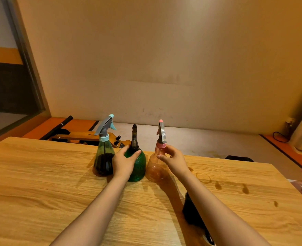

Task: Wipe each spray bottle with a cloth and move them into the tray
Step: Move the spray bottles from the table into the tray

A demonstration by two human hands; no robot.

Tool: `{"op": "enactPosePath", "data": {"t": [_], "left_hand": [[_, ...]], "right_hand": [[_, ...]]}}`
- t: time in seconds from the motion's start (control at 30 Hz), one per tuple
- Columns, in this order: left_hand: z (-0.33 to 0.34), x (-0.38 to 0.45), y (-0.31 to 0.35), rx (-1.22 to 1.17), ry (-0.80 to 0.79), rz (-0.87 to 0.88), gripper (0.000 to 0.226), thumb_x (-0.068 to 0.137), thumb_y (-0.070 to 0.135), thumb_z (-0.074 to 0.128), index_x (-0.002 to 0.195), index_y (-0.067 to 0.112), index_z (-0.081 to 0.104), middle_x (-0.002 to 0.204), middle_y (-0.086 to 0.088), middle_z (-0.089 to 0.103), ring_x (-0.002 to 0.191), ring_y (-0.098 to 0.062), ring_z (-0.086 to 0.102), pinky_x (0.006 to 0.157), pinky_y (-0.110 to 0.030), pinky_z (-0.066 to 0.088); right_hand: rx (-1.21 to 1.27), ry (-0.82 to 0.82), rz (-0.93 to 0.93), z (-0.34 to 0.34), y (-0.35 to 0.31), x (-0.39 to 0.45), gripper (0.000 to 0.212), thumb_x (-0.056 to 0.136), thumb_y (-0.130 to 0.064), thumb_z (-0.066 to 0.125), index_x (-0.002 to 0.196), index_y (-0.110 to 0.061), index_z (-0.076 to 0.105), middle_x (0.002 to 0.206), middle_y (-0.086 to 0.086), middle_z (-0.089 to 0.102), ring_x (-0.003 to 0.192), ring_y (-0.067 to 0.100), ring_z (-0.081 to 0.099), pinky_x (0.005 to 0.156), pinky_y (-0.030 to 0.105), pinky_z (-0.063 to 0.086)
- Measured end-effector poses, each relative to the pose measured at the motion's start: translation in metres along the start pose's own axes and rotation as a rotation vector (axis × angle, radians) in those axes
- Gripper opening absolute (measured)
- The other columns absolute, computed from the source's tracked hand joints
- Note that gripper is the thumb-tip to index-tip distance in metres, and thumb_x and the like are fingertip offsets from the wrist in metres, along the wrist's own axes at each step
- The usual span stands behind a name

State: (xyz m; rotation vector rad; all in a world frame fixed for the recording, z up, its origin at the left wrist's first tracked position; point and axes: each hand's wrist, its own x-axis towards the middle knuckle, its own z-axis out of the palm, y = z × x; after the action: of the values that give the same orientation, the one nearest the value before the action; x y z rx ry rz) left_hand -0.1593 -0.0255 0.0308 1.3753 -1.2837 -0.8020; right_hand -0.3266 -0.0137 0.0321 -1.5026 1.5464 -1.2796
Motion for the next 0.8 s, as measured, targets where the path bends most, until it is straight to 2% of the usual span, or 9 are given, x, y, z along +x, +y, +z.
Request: {"op": "enactPosePath", "data": {"t": [0.1, 0.2, 0.3, 0.5, 0.6, 0.73, 0.8], "left_hand": [[0.001, -0.007, 0.007, -0.018, 0.016, 0.006, 0.047, 0.085, 0.018, 0.072, 0.128, 0.004, 0.058, 0.127, -0.008, 0.061, 0.122, -0.022, 0.051, 0.095, -0.026, 0.038], [0.002, -0.012, 0.021, -0.045, 0.0, 0.017, 0.034, 0.085, 0.02, 0.071, 0.116, 0.008, 0.066, 0.106, 0.0, 0.066, 0.104, -0.013, 0.055, 0.083, -0.023, 0.038], [0.008, -0.017, 0.042, -0.036, -0.035, 0.078, 0.03, 0.084, 0.02, 0.072, 0.112, 0.01, 0.068, 0.095, 0.008, 0.06, 0.098, -0.01, 0.054, 0.081, -0.024, 0.04], [0.047, -0.052, 0.088, -0.049, -0.093, 0.134, 0.037, 0.085, 0.02, 0.072, 0.118, 0.008, 0.063, 0.099, 0.007, 0.055, 0.1, -0.012, 0.05, 0.084, -0.027, 0.042], [0.087, -0.087, 0.112, -0.057, -0.151, 0.155, 0.036, 0.085, 0.02, 0.071, 0.118, 0.009, 0.063, 0.1, 0.007, 0.055, 0.099, -0.01, 0.048, 0.083, -0.026, 0.039], [0.154, -0.145, 0.144, -0.093, -0.284, 0.174, 0.032, 0.084, 0.02, 0.072, 0.114, 0.01, 0.066, 0.109, -0.001, 0.065, 0.099, -0.012, 0.053, 0.083, -0.025, 0.038], [0.192, -0.18, 0.159, -0.1, -0.354, 0.175, 0.034, 0.084, 0.021, 0.072, 0.116, 0.01, 0.065, 0.114, -0.004, 0.066, 0.101, -0.014, 0.055, 0.084, -0.024, 0.038]], "right_hand": [[0.022, 0.004, 0.012, -0.003, -0.001, -0.001, 0.042, 0.08, -0.006, 0.069, 0.12, -0.011, 0.058, 0.114, 0.001, 0.062, 0.104, 0.01, 0.055, 0.09, 0.023, 0.044], [0.029, 0.008, -0.005, -0.012, -0.004, -0.004, 0.043, 0.079, -0.004, 0.069, 0.12, -0.011, 0.059, 0.11, -0.003, 0.062, 0.101, 0.008, 0.056, 0.087, 0.02, 0.043], [0.039, 0.031, -0.026, -0.031, -0.01, -0.009, 0.04, 0.08, -0.002, 0.068, 0.118, -0.01, 0.06, 0.108, -0.002, 0.063, 0.098, 0.007, 0.057, 0.091, 0.025, 0.046], [0.046, 0.116, -0.094, -0.106, -0.028, -0.039, 0.032, 0.081, -0.004, 0.067, 0.112, -0.014, 0.062, 0.098, -0.006, 0.065, 0.093, 0.005, 0.059, 0.087, 0.021, 0.047], [0.026, 0.185, -0.131, -0.162, -0.032, -0.07, 0.034, 0.08, -0.001, 0.067, 0.109, -0.019, 0.061, 0.095, -0.01, 0.063, 0.092, 0.005, 0.059, 0.084, 0.018, 0.047], [-0.02, 0.284, -0.133, -0.241, -0.025, -0.112, 0.046, 0.078, 0.004, 0.068, 0.118, -0.015, 0.057, 0.1, -0.01, 0.06, 0.09, -0.003, 0.056, 0.082, 0.012, 0.047], [-0.07, 0.358, -0.116, -0.286, -0.017, -0.139, 0.048, 0.077, 0.003, 0.068, 0.122, -0.012, 0.056, 0.103, -0.008, 0.059, 0.093, 0.001, 0.056, 0.083, 0.012, 0.046]]}}
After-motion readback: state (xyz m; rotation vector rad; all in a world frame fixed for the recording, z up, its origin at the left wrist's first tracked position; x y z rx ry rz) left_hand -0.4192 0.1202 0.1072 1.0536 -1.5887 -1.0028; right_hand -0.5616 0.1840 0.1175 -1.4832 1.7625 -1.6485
